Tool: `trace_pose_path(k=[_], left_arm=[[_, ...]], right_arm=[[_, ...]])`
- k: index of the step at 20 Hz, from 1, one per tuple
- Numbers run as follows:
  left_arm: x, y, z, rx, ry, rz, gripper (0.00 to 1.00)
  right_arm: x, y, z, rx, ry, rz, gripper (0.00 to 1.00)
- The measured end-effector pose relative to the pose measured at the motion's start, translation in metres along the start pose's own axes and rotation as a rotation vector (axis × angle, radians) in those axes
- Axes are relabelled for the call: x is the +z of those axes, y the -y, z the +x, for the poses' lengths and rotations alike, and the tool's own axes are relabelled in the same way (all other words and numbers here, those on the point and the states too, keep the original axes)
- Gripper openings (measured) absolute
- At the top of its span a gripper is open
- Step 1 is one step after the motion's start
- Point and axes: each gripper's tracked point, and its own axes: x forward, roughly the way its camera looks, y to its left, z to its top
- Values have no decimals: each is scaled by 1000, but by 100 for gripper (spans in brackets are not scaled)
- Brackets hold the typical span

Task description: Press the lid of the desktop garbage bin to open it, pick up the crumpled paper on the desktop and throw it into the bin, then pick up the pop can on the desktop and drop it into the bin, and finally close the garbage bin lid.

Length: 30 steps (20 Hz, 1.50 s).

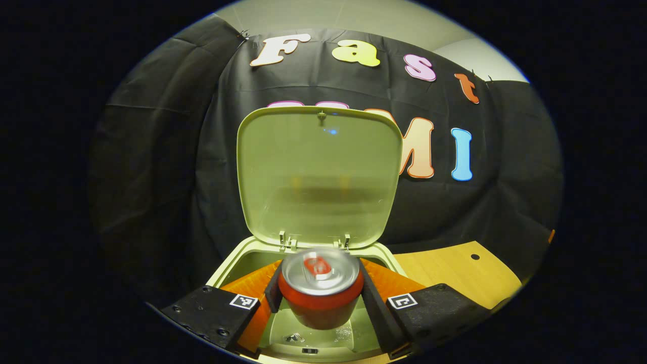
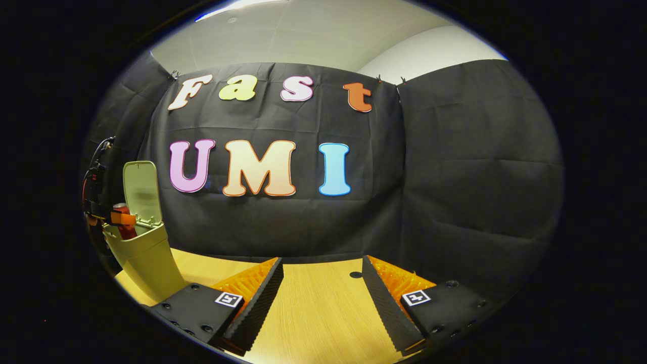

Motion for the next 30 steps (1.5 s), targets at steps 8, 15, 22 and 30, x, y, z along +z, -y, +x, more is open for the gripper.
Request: trace_pose_path(k=[8,15,22,30], left_arm=[[1,-3,-8,12,16,1,78],[28,23,-41,-16,97,23,80],[39,84,-79,-89,170,77,92],[50,145,-115,-145,220,72,93]], right_arm=[[0,-1,2,33,0,-5,98],[2,-13,0,95,-2,0,98],[3,-25,0,167,-6,10,98],[9,-28,-5,226,7,28,98]])
